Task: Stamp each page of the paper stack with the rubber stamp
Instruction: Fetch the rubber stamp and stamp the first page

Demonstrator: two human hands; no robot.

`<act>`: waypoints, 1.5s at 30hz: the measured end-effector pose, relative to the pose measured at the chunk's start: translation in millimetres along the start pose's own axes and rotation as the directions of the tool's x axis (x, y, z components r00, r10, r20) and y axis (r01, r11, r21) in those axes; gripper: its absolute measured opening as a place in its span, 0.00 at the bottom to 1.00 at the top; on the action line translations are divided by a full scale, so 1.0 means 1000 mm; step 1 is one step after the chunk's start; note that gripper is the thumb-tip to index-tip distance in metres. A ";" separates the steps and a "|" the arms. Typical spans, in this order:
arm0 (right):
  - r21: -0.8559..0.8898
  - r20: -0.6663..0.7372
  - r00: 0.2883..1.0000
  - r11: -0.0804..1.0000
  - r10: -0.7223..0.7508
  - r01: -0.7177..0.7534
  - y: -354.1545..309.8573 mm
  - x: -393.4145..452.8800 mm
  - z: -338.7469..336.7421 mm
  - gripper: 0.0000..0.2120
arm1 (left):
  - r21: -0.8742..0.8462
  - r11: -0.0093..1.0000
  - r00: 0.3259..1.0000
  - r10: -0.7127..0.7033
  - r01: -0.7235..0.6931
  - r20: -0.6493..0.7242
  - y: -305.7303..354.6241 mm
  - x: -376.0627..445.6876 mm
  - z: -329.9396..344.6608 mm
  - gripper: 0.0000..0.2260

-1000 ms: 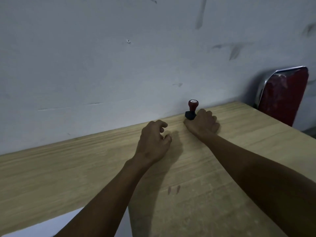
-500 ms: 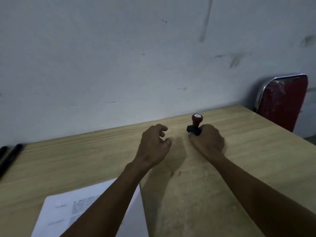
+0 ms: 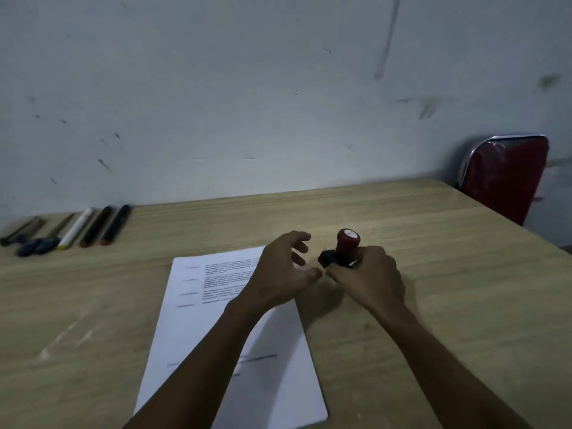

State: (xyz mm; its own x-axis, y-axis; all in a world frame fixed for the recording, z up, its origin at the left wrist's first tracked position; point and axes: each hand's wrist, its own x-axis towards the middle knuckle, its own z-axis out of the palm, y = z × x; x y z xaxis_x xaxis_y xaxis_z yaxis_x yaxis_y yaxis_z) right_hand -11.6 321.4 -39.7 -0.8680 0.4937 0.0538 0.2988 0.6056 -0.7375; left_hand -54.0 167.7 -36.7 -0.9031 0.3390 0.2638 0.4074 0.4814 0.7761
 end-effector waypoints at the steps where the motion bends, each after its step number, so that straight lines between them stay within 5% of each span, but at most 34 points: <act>1: 0.041 0.010 1.000 0.999 0.010 -0.011 0.000 -0.008 -0.002 0.19 | -0.019 1.000 0.999 -0.003 0.004 0.042 0.001 -0.010 -0.001 0.32; 4: 0.193 0.059 0.998 0.981 0.021 -0.032 0.000 -0.025 -0.008 0.16 | -0.073 0.997 0.992 -0.002 0.011 0.123 0.007 -0.032 0.001 0.38; 9: 0.404 0.169 0.985 0.914 -0.038 -0.034 -0.005 -0.049 -0.016 0.12 | -0.205 0.975 0.996 0.082 -0.085 -0.022 0.019 -0.056 0.003 0.22; 14: 0.523 0.233 0.969 0.850 -0.082 -0.054 -0.010 -0.061 -0.033 0.11 | -0.271 0.954 0.992 0.114 -0.125 -0.057 0.024 -0.066 0.002 0.20; 19: 0.536 0.182 0.977 0.844 -0.111 -0.004 -0.006 -0.062 -0.037 0.13 | -0.303 0.945 0.992 0.123 -0.121 -0.011 0.027 -0.070 0.003 0.16; 34: 0.690 0.342 0.940 0.674 0.020 -0.265 0.000 -0.059 -0.037 0.11 | -0.308 0.944 0.990 0.137 -0.121 0.030 0.025 -0.070 0.001 0.17; 45: 0.693 0.354 0.935 0.666 0.019 -0.276 -0.003 -0.059 -0.035 0.10 | -0.189 0.974 0.979 0.154 -0.127 0.134 0.028 -0.062 -0.006 0.13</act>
State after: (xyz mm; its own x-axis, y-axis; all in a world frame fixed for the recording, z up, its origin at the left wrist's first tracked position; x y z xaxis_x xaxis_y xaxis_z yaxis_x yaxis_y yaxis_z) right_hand 52.3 312.4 -17.7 -0.9465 0.2517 -0.2019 0.1636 -0.1649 -0.9726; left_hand 13.0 155.3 -27.5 -0.8031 0.5143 0.3008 0.4856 0.2725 0.8306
